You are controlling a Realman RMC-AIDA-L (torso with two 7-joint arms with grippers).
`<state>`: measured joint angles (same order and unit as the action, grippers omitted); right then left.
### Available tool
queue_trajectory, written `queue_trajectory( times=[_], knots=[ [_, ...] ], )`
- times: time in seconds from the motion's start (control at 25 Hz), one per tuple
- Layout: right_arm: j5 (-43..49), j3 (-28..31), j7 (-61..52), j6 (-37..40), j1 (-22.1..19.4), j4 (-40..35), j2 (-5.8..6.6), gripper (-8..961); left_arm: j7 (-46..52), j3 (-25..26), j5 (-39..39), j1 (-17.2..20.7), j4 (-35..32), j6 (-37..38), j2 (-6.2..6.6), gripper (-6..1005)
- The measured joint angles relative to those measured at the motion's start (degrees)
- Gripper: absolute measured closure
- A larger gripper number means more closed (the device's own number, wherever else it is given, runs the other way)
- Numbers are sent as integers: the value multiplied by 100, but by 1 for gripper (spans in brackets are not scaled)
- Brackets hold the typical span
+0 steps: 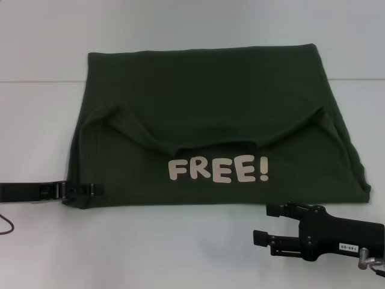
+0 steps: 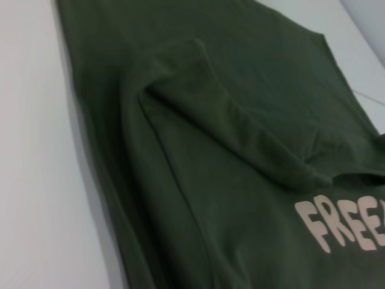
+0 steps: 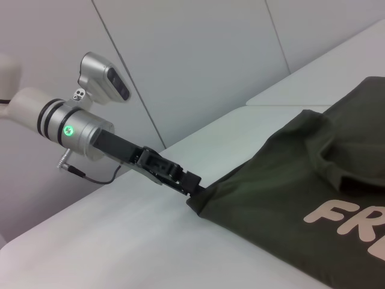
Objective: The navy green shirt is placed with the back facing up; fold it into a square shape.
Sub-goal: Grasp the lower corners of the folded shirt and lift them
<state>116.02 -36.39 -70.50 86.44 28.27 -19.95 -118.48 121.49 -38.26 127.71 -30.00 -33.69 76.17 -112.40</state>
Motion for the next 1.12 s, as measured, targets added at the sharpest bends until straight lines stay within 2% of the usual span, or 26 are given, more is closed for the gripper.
queue_trajectory(
  times=[0.36,0.48,1.0,1.12],
  knots=[
    [-1,2,-11,8,33,0,-7,56,57,51,0,46,-143,-118,-14,260],
    [-6,2,-15,9,36,0,-8,56,126,66,0,53,-157,-154,3,340],
    [-6,12,-26,5,39,0,-18,57,146,-84,20,58,-138,-202,-22,339],
    [-7,19,-30,14,38,0,-18,57,168,-111,221,29,-157,-236,-29,350]
  ],
)
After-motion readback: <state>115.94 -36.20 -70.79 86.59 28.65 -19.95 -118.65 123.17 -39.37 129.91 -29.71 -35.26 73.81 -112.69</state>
